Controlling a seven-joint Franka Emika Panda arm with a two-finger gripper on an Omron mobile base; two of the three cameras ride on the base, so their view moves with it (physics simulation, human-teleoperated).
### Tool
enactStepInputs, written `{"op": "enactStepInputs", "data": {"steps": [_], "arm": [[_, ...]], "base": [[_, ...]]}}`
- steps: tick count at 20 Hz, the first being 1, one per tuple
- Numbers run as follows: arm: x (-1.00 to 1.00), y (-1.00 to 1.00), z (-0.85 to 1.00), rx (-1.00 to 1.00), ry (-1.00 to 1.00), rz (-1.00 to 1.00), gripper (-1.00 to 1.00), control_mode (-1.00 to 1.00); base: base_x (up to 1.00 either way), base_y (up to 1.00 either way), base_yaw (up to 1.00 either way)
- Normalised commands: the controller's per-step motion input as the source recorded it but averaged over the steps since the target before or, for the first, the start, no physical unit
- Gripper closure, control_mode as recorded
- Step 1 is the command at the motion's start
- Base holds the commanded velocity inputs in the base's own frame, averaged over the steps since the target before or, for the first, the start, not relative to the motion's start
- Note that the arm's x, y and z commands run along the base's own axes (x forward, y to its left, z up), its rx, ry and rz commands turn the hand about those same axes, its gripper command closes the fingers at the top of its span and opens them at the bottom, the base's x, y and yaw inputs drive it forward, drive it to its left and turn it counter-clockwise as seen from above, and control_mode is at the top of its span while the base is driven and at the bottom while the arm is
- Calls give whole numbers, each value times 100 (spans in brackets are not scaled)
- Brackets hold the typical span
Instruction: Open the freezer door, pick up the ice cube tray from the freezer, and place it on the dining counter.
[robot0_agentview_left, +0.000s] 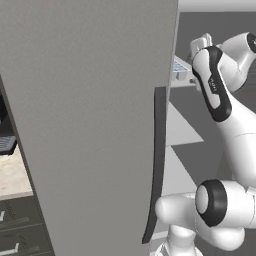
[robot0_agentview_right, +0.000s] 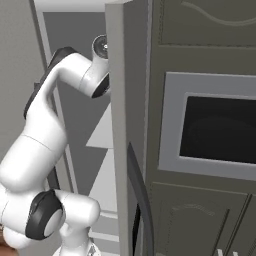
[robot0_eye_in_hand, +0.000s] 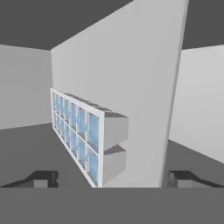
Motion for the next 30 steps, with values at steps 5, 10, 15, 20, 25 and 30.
{"op": "enactStepInputs", "data": {"steps": [5,10,15,20,25,30], "arm": [[44,-1,-22,0,1,0,-100,-100],[53,-1,-3,0,0,0,-100,-100],[48,-2,0,0,1,0,-100,-100],[31,-6,-1,0,3,0,-100,-100],[33,-1,-12,0,0,0,-100,-100],[31,0,-23,0,0,0,100,-100]], "base": [[0,0,0],[0,0,0],[0,0,0],[0,0,0],[0,0,0],[0,0,0]]}}
